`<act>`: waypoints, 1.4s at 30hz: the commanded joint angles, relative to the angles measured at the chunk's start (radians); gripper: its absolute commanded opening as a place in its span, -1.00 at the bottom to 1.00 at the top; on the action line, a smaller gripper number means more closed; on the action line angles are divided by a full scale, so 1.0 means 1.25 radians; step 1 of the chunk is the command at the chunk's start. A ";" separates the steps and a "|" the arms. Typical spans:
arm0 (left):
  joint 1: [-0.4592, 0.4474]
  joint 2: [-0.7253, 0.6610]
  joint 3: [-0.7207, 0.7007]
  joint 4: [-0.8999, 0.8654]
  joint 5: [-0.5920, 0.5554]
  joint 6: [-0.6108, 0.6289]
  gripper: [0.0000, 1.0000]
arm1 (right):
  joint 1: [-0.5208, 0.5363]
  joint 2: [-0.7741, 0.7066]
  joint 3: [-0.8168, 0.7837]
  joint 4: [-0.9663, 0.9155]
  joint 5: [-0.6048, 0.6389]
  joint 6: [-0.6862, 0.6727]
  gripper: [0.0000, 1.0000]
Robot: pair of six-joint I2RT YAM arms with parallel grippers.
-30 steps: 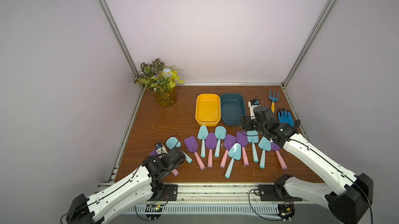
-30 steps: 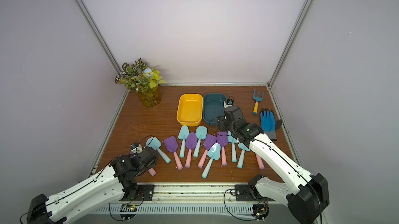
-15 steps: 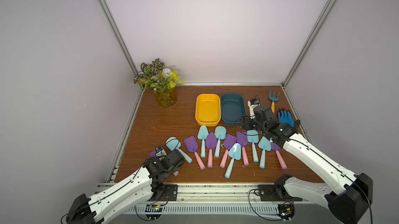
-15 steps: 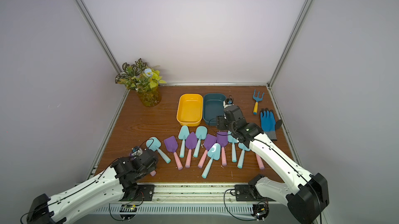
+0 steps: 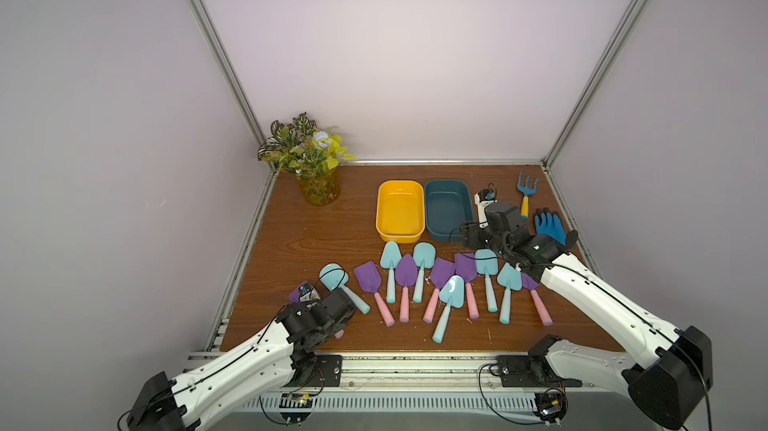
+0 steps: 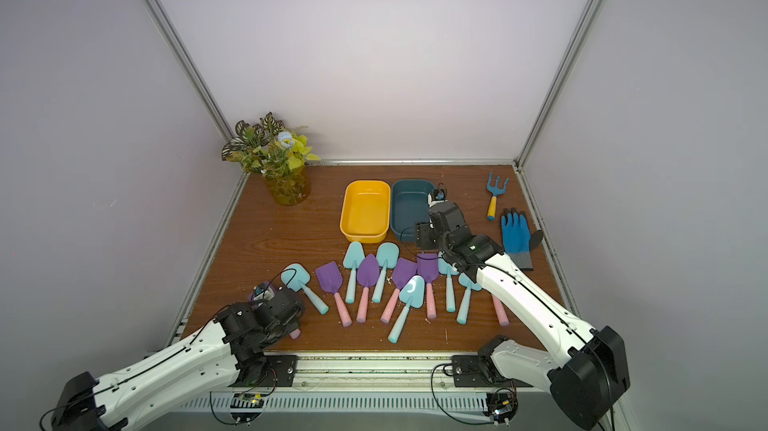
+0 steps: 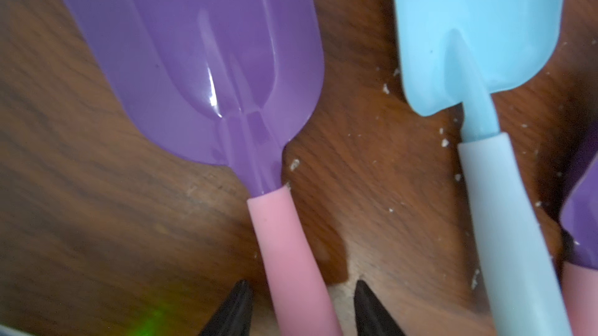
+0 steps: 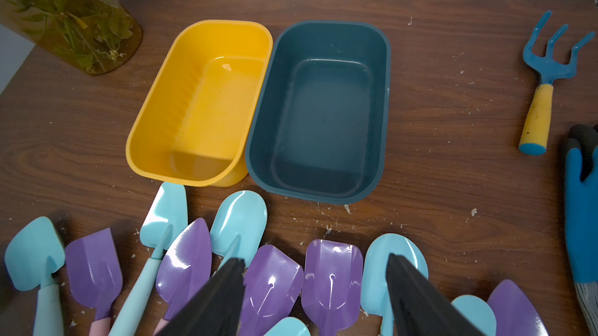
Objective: Sort the small shovels by color and place them into the storage box
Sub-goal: Pick up the shovel from the center of the board.
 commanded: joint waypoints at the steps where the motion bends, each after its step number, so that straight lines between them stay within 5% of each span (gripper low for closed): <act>1: -0.007 -0.012 -0.006 -0.016 0.000 -0.010 -0.05 | 0.001 -0.011 -0.003 0.019 0.016 -0.008 0.51; 29: -0.007 -0.057 0.000 -0.028 -0.027 -0.060 -0.73 | 0.001 -0.002 -0.009 0.028 0.019 -0.015 0.49; 42: -0.007 -0.020 0.152 -0.139 -0.176 -0.065 -0.81 | 0.000 0.012 -0.007 0.041 0.014 -0.025 0.50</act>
